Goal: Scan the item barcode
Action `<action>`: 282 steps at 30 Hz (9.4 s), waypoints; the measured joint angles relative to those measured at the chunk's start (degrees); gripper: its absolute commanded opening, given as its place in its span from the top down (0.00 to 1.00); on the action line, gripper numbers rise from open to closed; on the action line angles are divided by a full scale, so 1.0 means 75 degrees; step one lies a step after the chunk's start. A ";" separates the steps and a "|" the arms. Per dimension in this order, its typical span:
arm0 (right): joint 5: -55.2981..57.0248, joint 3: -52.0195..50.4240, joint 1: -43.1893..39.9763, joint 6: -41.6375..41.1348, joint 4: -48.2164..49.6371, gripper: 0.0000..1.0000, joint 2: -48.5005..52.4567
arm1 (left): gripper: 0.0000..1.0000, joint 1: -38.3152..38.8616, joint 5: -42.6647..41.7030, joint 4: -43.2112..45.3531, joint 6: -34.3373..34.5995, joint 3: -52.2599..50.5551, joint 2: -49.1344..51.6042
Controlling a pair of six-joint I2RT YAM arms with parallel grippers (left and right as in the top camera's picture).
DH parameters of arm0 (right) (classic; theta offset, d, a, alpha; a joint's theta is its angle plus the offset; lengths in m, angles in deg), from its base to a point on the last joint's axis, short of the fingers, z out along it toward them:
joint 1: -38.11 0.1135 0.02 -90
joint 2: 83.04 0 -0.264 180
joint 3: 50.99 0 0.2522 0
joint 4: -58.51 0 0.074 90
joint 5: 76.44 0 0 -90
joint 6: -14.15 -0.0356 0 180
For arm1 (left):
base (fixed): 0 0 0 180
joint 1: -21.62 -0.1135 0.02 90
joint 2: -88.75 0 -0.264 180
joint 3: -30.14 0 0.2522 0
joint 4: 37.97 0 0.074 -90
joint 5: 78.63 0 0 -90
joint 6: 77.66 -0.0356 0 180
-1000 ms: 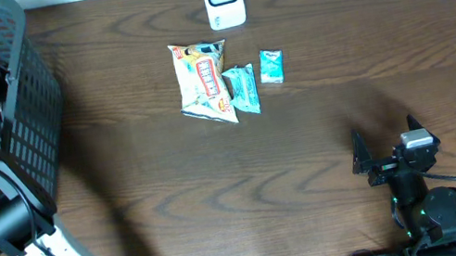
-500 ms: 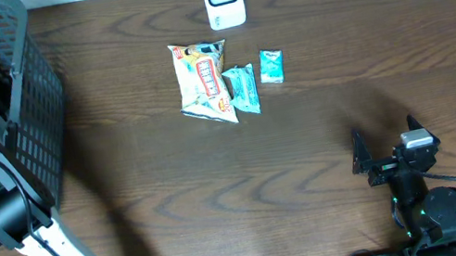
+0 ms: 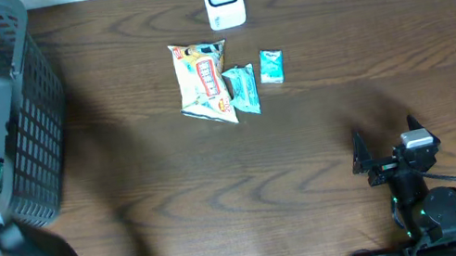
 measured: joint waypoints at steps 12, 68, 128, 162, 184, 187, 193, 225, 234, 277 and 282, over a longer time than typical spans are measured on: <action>0.0003 0.0000 0.0000 0.0000 0.0003 0.01 0.0000 | 0.93 0.1571 -0.2346 -0.0458 0.4642 0.0003 -0.3258; 0.0000 0.0000 0.0000 -0.0003 -0.0003 0.01 0.0003 | 0.02 0.2973 -0.1445 -0.1929 0.3526 0.0070 -0.2547; 0.0000 0.0000 0.0000 -0.0003 0.0000 0.01 0.0000 | 0.29 -0.1137 0.1416 -0.3998 0.3611 0.0026 0.3066; 0.0000 0.0000 0.0000 0.0000 0.0000 0.01 0.0000 | 0.50 -0.0714 -0.3853 -0.2524 0.5508 0.0157 -0.2474; 0.0000 0.0000 0.0000 -0.0003 0.0000 0.01 0.0000 | 0.43 0.8346 -0.1571 -0.2442 0.5173 0.0152 0.1282; 0.0000 0.0000 0.0000 0.0000 0.0000 0.01 0.0000 | 0.38 0.8478 -0.1480 -0.1897 0.5164 0.0152 0.1976; 0.0000 0.0000 0.0000 -0.0003 0.0000 0.01 0.0000 | 0.02 0.8501 -0.1341 -0.1565 0.5091 0.0140 0.2949; 0.0000 0.0000 0.0000 -0.0003 0.0000 0.01 0.0000 | 0.02 0.4817 0.1128 -0.6219 0.5050 0.0149 0.0312; 0.0000 0.0000 0.0000 0.0000 0.0000 0.01 0.0000 | 0.02 0.4610 0.1323 -0.6583 0.4491 0.0149 0.0312; -0.0192 -0.0003 0.0000 -0.0181 0.0580 0.01 0.0006 | 0.02 0.4613 0.1408 -0.6583 0.4363 0.0149 0.0312; -0.2352 -0.0003 -0.0015 -0.2390 0.1612 0.01 0.0003 | 0.02 0.4613 0.1413 -0.6583 0.4363 0.0149 0.0312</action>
